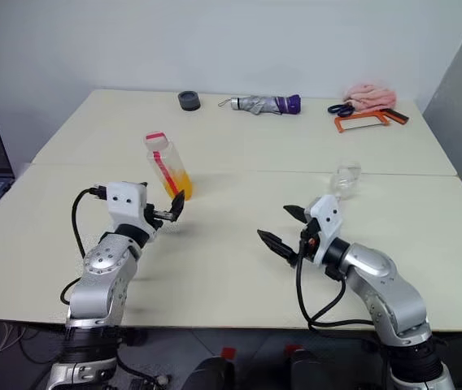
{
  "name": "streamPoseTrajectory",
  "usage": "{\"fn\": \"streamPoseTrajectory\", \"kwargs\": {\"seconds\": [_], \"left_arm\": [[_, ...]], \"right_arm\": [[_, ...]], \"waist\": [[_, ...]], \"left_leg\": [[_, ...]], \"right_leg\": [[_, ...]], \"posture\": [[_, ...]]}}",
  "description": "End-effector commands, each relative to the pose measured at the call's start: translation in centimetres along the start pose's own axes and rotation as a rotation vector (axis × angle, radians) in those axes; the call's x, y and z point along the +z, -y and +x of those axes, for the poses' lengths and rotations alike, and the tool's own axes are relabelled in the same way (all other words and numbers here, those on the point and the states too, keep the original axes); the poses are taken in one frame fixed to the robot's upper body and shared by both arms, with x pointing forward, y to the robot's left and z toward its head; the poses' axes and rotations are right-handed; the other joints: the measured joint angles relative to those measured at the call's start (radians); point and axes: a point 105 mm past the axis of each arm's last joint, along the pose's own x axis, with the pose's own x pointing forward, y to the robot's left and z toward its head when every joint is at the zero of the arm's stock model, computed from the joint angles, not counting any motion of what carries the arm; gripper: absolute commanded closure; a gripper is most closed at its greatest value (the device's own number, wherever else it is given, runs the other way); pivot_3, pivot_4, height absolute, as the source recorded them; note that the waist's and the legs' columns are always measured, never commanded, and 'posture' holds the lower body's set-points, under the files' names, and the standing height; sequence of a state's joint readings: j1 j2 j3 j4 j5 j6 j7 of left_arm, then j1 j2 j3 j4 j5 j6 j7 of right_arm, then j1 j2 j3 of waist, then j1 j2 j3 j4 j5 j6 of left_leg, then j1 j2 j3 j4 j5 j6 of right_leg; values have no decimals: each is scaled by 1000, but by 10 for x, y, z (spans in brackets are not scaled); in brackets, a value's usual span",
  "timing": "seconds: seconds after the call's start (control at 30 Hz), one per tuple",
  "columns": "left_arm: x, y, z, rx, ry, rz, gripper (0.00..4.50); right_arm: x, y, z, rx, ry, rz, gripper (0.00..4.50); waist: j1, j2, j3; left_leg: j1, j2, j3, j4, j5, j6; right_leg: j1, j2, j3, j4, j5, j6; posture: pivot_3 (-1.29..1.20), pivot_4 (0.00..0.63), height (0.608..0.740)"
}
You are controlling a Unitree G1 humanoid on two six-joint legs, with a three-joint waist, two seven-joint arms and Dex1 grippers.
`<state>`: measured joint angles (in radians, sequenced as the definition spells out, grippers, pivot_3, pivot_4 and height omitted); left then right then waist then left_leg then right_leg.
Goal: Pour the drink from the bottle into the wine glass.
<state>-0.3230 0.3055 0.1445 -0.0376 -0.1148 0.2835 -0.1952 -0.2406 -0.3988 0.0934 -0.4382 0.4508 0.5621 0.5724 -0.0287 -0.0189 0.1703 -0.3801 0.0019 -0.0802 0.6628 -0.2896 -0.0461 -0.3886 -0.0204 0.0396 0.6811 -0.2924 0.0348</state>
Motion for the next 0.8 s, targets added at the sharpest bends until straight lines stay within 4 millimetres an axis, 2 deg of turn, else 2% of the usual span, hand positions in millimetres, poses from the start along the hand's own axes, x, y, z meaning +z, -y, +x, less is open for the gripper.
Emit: {"fn": "streamPoseTrajectory", "kwargs": {"seconds": [0.03, 0.4, 0.8], "left_arm": [[16, -5, 8, 44, 48, -8, 57], [30, -10, 35, 99, 61, -42, 57], [43, -10, 58, 101, 76, -28, 57]], "right_arm": [[13, -6, 4, 40, 40, -50, 0], [17, -7, 14, 57, 54, -76, 0], [44, -22, 25, 206, 141, -100, 0]], "waist": [[0, 0, 0], [0, 0, 0], [0, 0, 0]], "left_leg": [[0, -1, 0, 0, 0, 0], [0, -7, -1, 0, 0, 0], [-1, -8, -1, 0, 0, 0]], "right_leg": [[0, 0, 0, 0, 0, 0], [0, -2, 0, 0, 0, 0], [-1, -3, 0, 0, 0, 0]], "posture": [[0, 150, 740], [0, 150, 740], [0, 150, 740]]}}
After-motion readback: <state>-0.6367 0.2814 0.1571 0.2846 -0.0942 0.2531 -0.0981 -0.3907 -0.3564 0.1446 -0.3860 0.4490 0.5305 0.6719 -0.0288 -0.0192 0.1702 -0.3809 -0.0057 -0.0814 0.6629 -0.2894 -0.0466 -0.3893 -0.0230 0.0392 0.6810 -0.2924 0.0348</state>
